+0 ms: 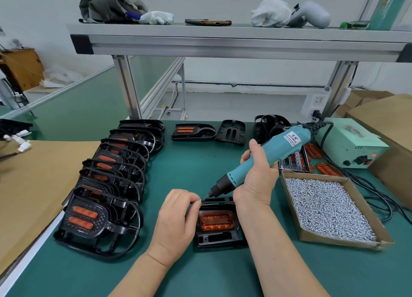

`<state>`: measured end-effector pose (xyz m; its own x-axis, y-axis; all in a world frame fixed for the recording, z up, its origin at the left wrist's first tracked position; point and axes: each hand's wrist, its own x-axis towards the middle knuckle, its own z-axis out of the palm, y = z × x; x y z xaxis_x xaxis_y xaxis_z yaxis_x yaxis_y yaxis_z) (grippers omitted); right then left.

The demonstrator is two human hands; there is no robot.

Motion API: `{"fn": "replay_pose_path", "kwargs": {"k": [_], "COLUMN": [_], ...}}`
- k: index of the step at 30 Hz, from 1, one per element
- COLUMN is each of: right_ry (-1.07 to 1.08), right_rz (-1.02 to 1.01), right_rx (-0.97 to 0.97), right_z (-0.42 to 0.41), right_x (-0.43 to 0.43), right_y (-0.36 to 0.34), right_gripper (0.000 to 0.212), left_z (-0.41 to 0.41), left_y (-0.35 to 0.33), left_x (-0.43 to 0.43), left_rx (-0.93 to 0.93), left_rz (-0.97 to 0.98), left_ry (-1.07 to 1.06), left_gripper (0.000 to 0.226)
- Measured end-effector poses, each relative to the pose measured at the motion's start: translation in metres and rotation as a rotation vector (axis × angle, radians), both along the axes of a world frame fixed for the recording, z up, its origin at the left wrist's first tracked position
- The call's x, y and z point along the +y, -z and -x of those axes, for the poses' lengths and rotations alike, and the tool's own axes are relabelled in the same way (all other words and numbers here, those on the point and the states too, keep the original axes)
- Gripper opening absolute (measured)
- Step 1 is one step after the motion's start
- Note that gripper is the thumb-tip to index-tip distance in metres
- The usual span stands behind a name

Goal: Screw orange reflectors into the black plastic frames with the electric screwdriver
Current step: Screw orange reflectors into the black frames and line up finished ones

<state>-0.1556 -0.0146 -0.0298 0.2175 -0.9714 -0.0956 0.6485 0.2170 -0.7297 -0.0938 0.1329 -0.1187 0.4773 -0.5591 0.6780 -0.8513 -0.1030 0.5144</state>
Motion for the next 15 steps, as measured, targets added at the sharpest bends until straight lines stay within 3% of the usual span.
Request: {"fn": "replay_pose_path", "kwargs": {"k": [15], "right_ry": [0.046], "right_rz": [0.038], "right_rx": [0.088], "right_z": [0.003], "right_x": [0.007], "right_y": [0.008], "right_gripper": [0.019], "left_z": [-0.002], "left_y": [0.01], "left_x": [-0.003], "left_rx": [-0.142], "left_rz": [0.033], "left_ry": [0.002], "left_gripper": [0.018]}}
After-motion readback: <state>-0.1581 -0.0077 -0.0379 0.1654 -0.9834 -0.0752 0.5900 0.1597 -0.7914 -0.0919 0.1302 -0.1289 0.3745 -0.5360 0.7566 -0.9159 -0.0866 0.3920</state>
